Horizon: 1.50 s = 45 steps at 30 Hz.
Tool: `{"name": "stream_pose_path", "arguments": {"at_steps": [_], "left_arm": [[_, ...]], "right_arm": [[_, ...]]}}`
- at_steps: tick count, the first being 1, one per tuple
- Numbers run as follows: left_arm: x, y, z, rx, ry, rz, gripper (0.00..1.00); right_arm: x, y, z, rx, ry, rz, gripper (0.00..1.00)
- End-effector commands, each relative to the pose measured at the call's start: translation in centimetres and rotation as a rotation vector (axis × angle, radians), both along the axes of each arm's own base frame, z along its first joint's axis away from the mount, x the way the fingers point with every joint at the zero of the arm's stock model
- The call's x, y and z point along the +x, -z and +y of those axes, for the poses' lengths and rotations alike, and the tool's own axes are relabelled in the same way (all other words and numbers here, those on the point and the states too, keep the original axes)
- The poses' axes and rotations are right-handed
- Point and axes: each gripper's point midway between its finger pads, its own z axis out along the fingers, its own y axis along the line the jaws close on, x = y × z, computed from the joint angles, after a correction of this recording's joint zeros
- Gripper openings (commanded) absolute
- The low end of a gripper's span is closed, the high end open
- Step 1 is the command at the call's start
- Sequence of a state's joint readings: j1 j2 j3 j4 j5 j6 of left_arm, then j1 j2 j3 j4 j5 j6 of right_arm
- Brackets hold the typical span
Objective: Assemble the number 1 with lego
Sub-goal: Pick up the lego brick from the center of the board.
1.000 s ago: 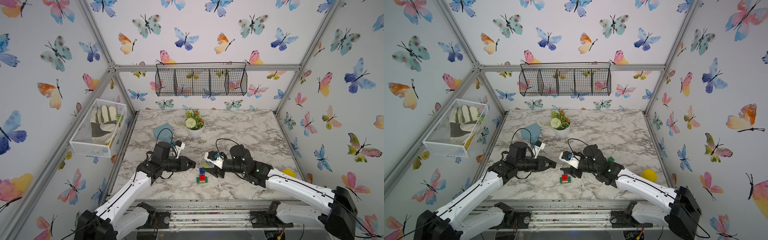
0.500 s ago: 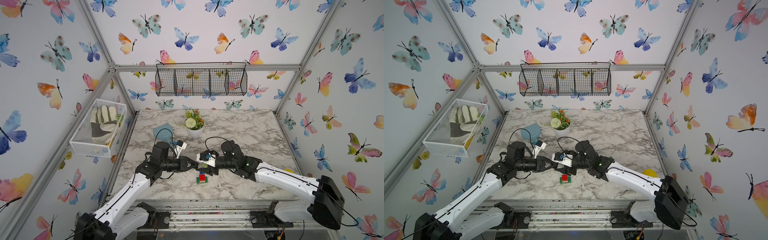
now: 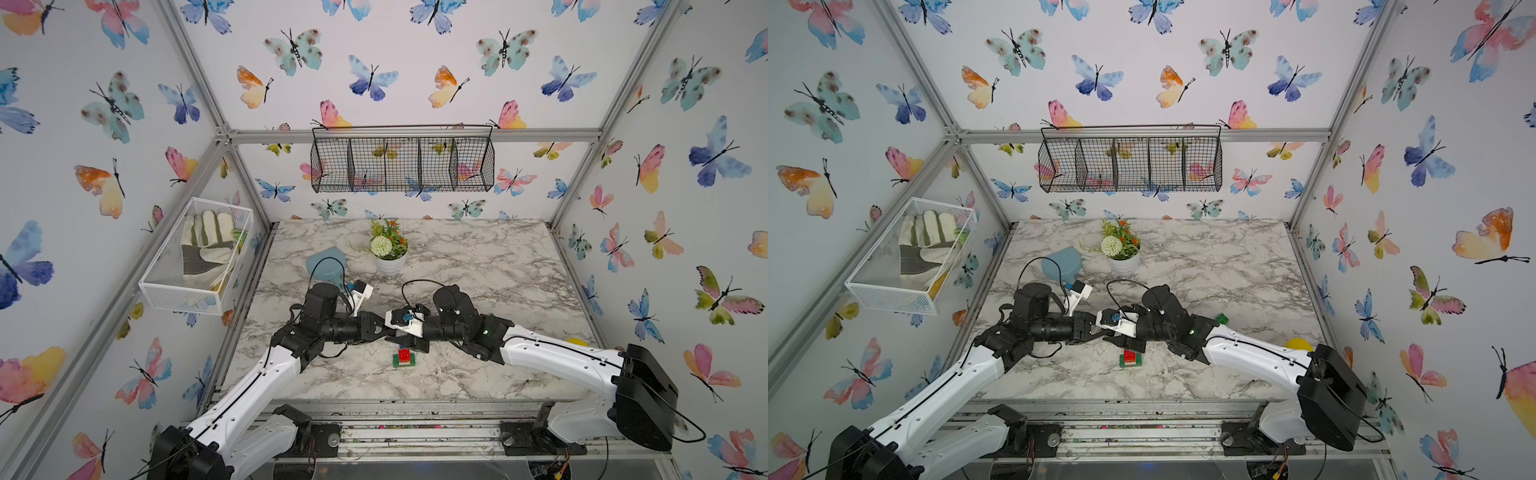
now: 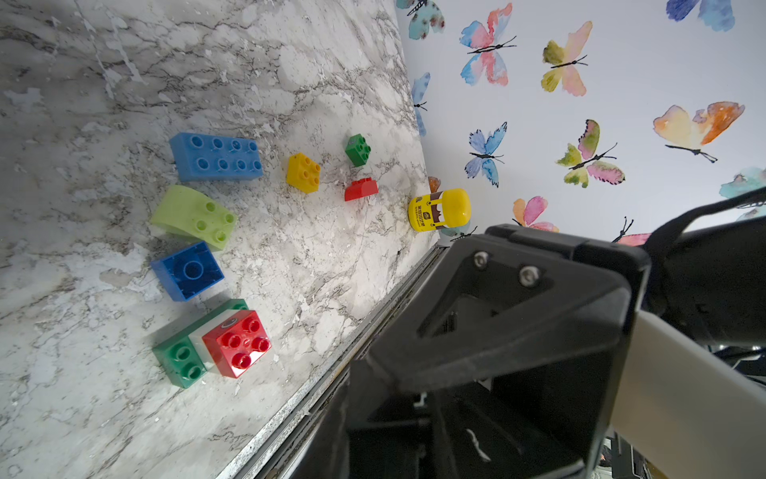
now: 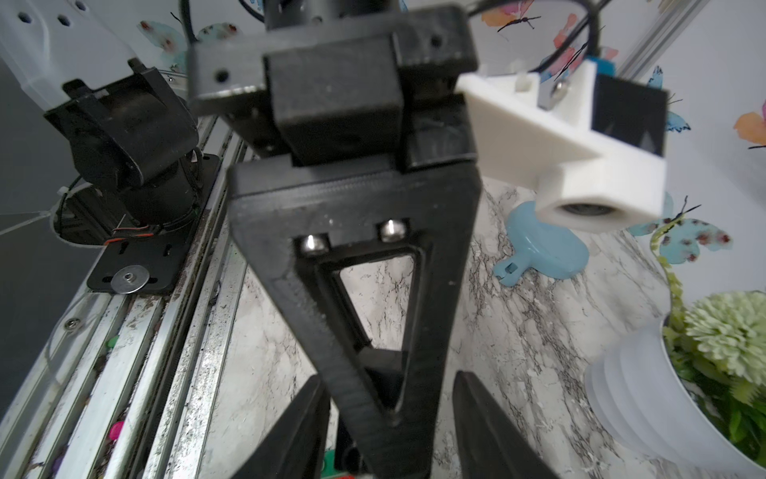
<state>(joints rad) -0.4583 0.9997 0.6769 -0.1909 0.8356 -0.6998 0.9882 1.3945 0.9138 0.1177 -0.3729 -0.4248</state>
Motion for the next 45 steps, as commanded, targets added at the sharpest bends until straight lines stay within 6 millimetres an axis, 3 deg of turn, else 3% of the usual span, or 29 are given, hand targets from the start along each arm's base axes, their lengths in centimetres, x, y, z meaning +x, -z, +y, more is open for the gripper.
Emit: {"name": "stream_pose_path", "arguments": {"at_steps": [1, 5, 10, 14, 15, 19, 24, 29, 35, 39, 45], "left_arm": [[0.2, -0.3, -0.1, 0.000, -0.004, -0.015, 0.28], [0.2, -0.4, -0.1, -0.002, -0.005, -0.018, 0.29], [0.2, -0.9, 0.0, -0.008, -0.007, -0.029, 0.29], [0.1, -1.1, 0.0, -0.012, -0.008, -0.036, 0.32], [0.1, -1.1, 0.1, -0.011, -0.011, -0.038, 0.37], [0.4, -0.7, 0.8, 0.021, -0.062, -0.061, 0.72], [0.8, 0.2, 2.4, 0.082, -0.145, -0.078, 0.92], [1.6, 0.0, 4.7, 0.142, -0.285, -0.139, 0.96], [3.1, 0.5, 9.4, 0.222, -0.589, -0.157, 0.97], [2.9, 2.4, 11.3, 0.271, -0.692, -0.100, 0.97], [2.5, 5.4, 12.3, 0.347, -0.721, -0.016, 0.97]], "right_arm": [[0.6, -1.1, 0.8, 0.040, 0.022, -0.010, 0.47], [0.8, -0.5, 0.9, 0.020, 0.024, 0.000, 0.38], [1.0, -0.1, 1.0, 0.015, 0.032, 0.002, 0.36], [0.9, 0.2, 0.9, 0.007, 0.032, 0.002, 0.24], [0.9, 0.4, 0.8, 0.003, 0.031, 0.003, 0.21], [0.9, 0.9, 0.3, -0.017, 0.051, 0.019, 0.09], [0.1, 2.9, -1.0, -0.035, 0.056, 0.045, 0.04], [-0.5, 4.6, -2.3, -0.094, 0.043, 0.075, 0.02], [-1.5, 5.8, -4.2, -0.192, 0.013, 0.066, 0.02], [-2.0, 5.8, -5.3, -0.262, -0.016, 0.040, 0.02], [-2.7, 6.2, -6.6, -0.377, -0.065, 0.035, 0.02]]}}
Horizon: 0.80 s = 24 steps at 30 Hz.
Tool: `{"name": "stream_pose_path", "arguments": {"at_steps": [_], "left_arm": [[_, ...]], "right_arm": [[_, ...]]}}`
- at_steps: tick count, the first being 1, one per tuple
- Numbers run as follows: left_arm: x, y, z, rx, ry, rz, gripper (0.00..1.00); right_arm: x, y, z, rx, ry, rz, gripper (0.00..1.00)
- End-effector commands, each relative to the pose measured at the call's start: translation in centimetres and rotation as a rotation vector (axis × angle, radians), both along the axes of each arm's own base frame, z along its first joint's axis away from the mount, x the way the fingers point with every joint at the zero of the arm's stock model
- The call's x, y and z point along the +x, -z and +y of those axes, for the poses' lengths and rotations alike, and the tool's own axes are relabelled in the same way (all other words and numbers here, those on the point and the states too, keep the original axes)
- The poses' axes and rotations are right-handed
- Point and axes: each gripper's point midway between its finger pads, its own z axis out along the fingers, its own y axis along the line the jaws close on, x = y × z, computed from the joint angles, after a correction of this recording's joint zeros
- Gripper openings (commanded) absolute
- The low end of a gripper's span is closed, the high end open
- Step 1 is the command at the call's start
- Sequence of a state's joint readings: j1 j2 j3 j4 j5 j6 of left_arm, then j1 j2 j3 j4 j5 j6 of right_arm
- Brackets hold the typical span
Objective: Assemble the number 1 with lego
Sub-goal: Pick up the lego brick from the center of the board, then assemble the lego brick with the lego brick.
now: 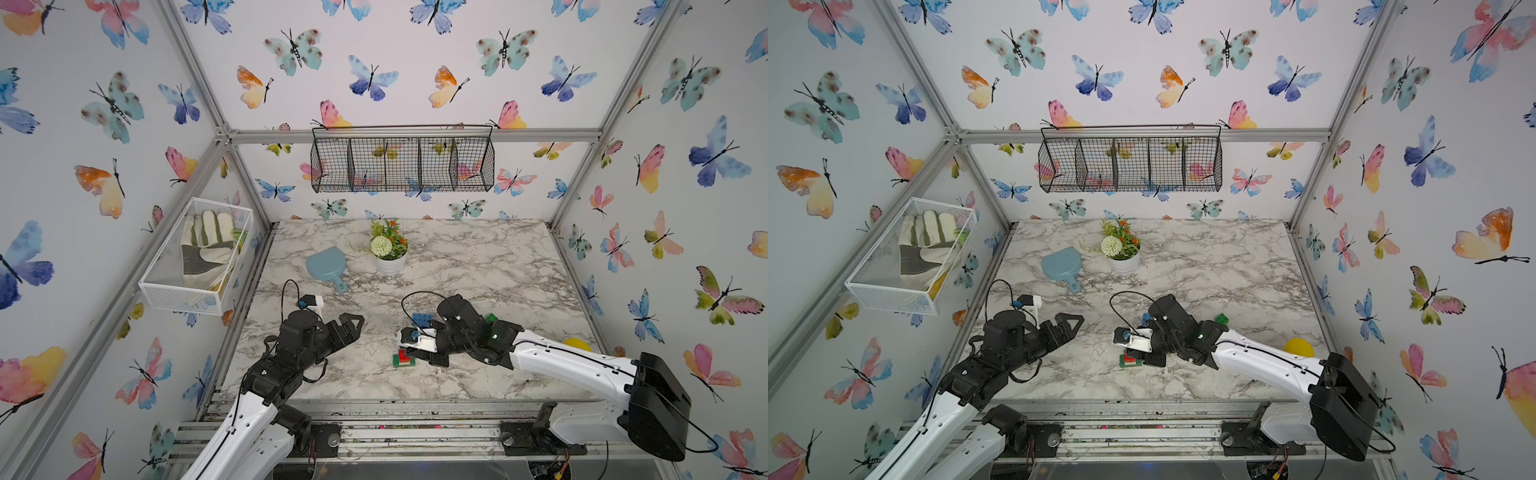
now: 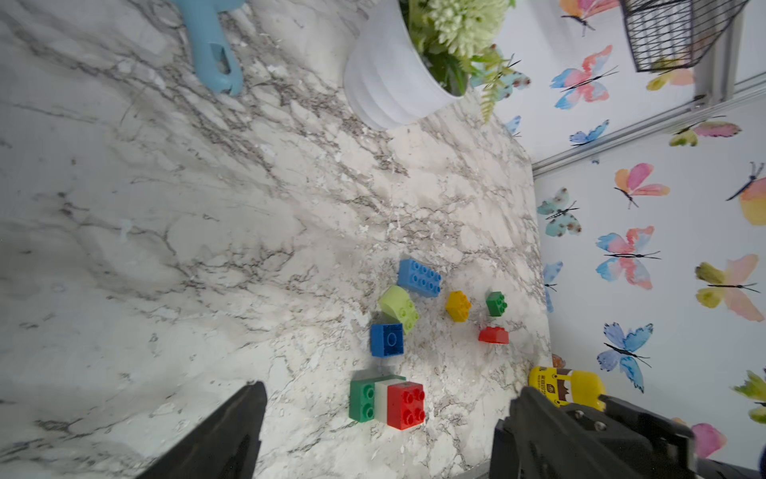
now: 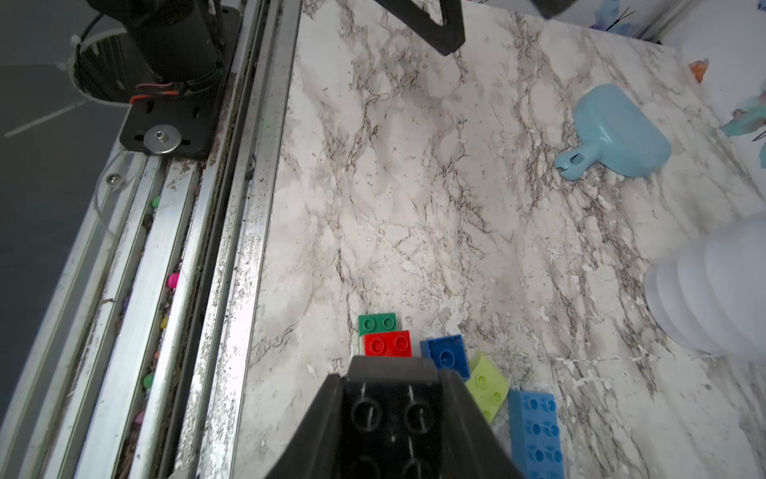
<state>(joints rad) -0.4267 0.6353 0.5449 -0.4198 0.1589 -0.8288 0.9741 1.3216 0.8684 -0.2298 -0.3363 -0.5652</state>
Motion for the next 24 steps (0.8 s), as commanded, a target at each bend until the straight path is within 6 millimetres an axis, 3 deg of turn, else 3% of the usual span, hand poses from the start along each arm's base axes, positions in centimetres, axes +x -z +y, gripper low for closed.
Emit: {"name": "stream_pose_path", "arguments": {"at_steps": [1, 8, 24], "left_arm": [[0.0, 2.0, 1.5, 0.050, -0.081, 0.067, 0.97], [-0.4, 3.3, 2.9, 0.061, -0.155, 0.107, 0.96], [-1.1, 5.6, 3.3, 0.010, -0.181, 0.144, 0.95]], "right_arm": [[-0.5, 0.1, -1.2, -0.089, -0.042, -0.006, 0.02], [-0.8, 0.6, -1.1, -0.166, -0.122, 0.003, 0.02], [-0.1, 2.8, 0.9, -0.259, -0.207, 0.054, 0.02]]}}
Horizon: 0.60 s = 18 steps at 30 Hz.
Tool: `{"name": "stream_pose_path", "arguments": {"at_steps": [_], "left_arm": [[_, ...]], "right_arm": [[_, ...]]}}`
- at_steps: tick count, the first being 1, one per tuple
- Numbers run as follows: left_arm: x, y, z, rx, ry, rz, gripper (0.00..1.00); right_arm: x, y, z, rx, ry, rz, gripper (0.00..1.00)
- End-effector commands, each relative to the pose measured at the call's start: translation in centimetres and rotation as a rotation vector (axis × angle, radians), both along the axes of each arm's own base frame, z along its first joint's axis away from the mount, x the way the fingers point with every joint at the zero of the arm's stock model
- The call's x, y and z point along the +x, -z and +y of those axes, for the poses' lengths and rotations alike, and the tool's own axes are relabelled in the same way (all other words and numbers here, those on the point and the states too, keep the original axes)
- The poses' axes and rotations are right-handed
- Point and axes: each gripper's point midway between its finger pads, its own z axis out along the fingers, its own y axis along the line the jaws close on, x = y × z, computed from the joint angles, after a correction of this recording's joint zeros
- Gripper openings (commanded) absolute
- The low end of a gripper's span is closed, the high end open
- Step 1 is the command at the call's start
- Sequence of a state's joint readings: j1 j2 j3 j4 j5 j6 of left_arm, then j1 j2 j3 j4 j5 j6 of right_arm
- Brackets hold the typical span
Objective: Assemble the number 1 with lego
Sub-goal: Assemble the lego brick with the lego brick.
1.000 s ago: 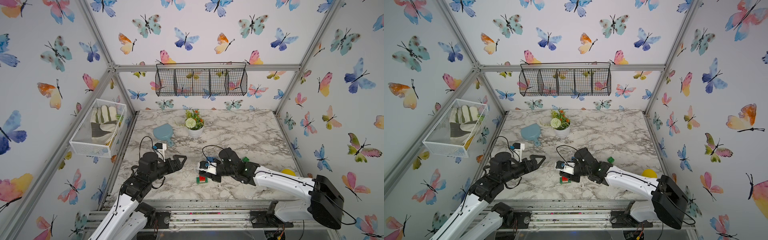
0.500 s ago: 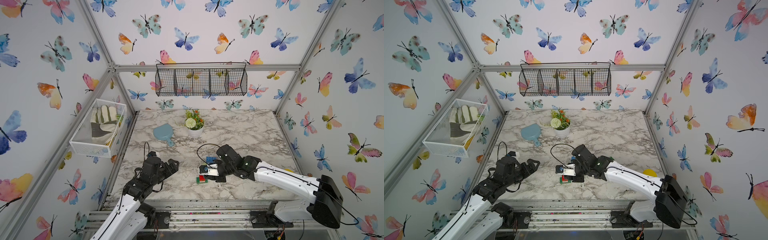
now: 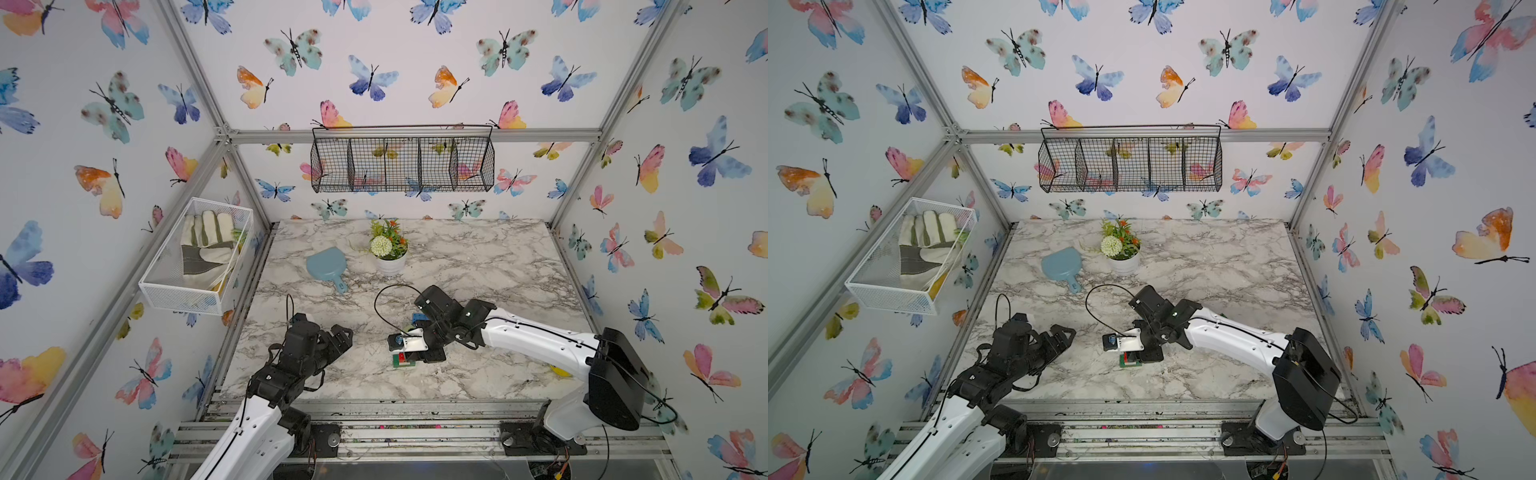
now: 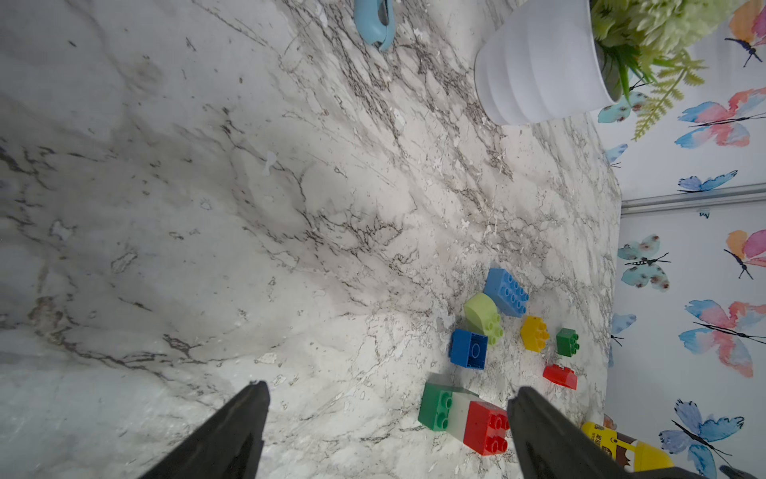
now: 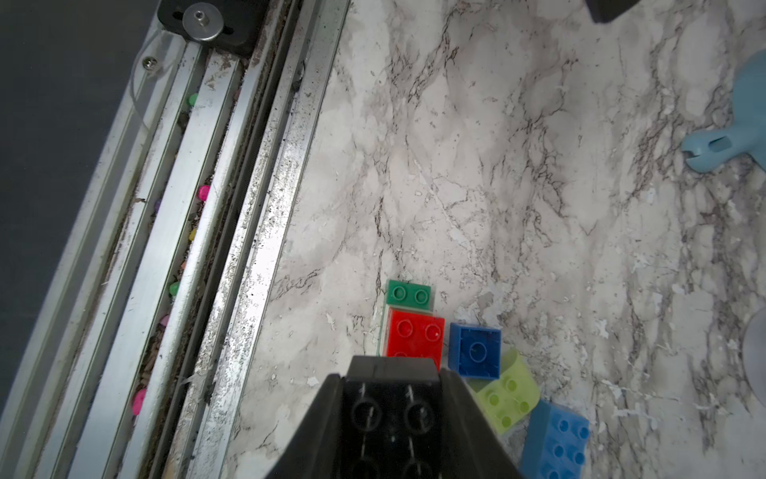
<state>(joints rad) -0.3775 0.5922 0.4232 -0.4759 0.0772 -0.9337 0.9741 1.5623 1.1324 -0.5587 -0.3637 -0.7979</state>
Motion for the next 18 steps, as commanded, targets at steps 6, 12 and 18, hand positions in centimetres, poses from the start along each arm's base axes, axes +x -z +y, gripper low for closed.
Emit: {"name": "stream_pose_path", "arguments": {"at_steps": [6, 12, 18], "left_arm": [[-0.1, 0.3, 0.2, -0.034, -0.021, -0.003, 0.95], [-0.2, 0.6, 0.3, -0.037, -0.025, 0.003, 0.95], [-0.2, 0.9, 0.1, -0.042, -0.018, 0.010, 0.95]], "right_arm": [[0.5, 0.9, 1.2, -0.026, -0.005, 0.041, 0.02], [0.4, 2.0, 1.4, -0.021, -0.007, 0.053, 0.02], [0.9, 2.8, 1.7, -0.041, 0.004, 0.048, 0.02]]}}
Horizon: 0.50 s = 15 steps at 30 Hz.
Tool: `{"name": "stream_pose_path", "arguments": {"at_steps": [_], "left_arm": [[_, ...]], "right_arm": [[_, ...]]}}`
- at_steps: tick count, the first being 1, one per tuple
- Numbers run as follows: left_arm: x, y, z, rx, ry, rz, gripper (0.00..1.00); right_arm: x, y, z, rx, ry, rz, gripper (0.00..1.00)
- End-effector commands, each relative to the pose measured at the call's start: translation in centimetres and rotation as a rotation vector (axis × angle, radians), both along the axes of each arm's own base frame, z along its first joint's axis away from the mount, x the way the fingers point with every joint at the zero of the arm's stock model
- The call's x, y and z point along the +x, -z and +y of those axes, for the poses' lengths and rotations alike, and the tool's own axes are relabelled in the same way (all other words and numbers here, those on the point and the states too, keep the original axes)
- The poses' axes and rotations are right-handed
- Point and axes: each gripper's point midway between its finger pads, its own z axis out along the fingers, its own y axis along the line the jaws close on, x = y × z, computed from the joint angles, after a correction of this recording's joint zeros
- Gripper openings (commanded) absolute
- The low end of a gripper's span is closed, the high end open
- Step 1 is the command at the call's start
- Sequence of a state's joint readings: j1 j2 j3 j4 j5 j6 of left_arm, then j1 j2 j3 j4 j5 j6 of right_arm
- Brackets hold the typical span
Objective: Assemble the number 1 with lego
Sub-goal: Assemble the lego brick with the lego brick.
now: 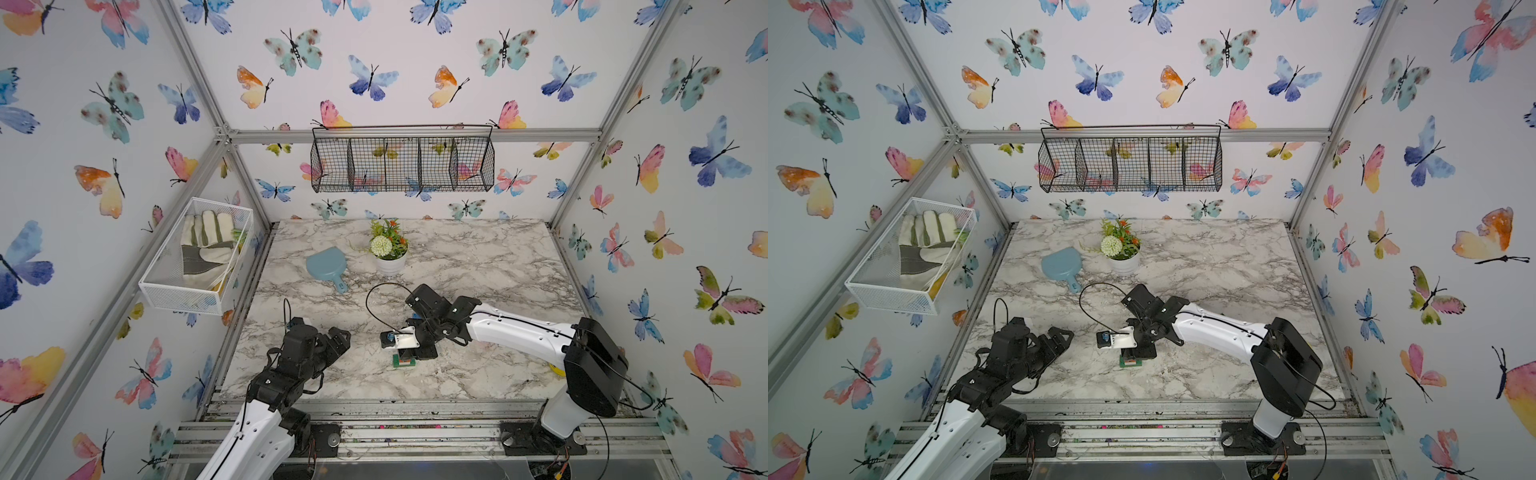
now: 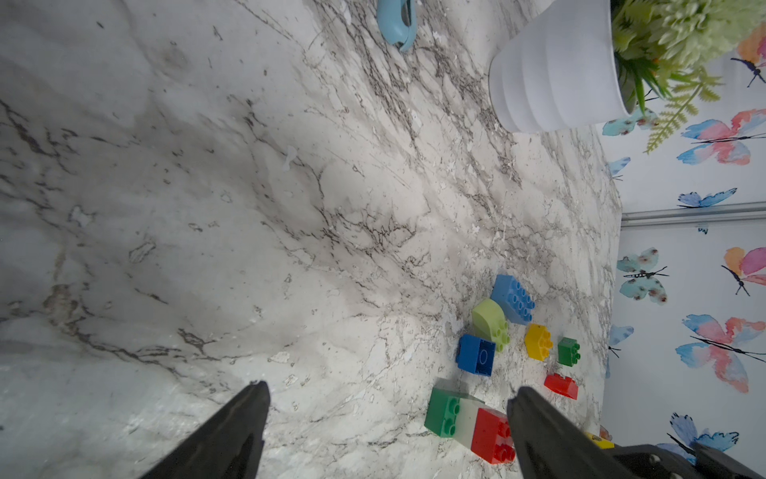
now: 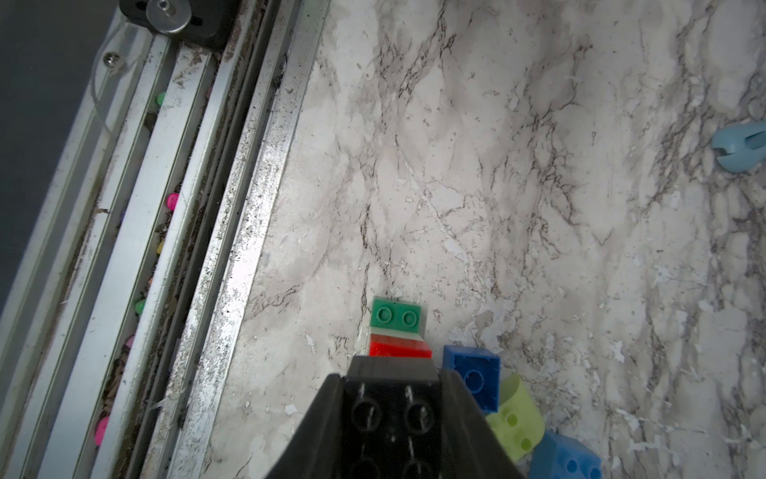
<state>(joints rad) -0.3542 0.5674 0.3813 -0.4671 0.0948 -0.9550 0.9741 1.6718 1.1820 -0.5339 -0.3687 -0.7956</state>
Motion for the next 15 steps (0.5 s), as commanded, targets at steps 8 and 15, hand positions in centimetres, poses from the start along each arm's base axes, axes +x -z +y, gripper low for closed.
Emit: {"name": "stream_pose_path", "arguments": {"at_steps": [8, 15], "left_arm": [[0.1, -0.1, -0.3, -0.022, 0.008, -0.007, 0.95], [0.1, 0.0, -0.3, -0.024, 0.010, -0.004, 0.95]], "right_arm": [[0.4, 1.8, -0.3, -0.059, 0.043, 0.030, 0.02], [1.0, 2.0, -0.1, -0.072, 0.066, 0.016, 0.02]]}}
